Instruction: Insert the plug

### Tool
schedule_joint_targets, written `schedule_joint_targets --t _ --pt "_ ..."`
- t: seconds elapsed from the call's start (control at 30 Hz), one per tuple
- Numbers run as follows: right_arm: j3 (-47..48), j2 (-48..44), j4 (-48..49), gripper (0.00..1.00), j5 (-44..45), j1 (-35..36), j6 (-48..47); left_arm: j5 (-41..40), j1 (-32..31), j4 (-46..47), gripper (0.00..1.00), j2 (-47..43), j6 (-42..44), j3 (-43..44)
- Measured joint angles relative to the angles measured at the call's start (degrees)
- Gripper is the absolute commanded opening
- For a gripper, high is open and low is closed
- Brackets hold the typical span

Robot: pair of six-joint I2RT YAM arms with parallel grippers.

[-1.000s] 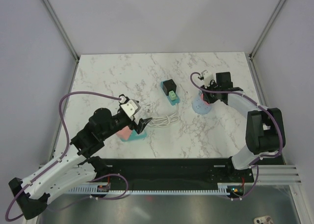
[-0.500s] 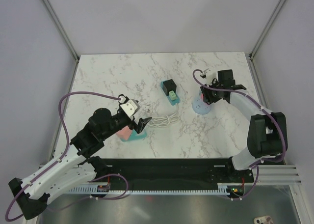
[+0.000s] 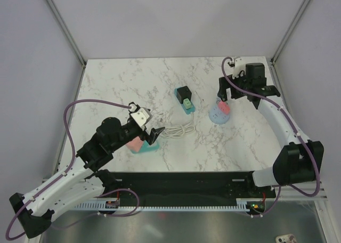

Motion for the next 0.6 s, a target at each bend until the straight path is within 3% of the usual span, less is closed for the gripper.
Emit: schedule_joint_targets --t 0.33,0.6 --pt "-4.28 -12.0 0.39 0.98 -0.02 0.04 24.65 0.74 0.0 0.0 1.0 0.52 -3.61 0.55" --pt "-15.37 -26.12 -0.44 0.98 -0.66 0.04 34.56 2.01 1.01 -0.13 1.0 6.14 -17.84 8.55"
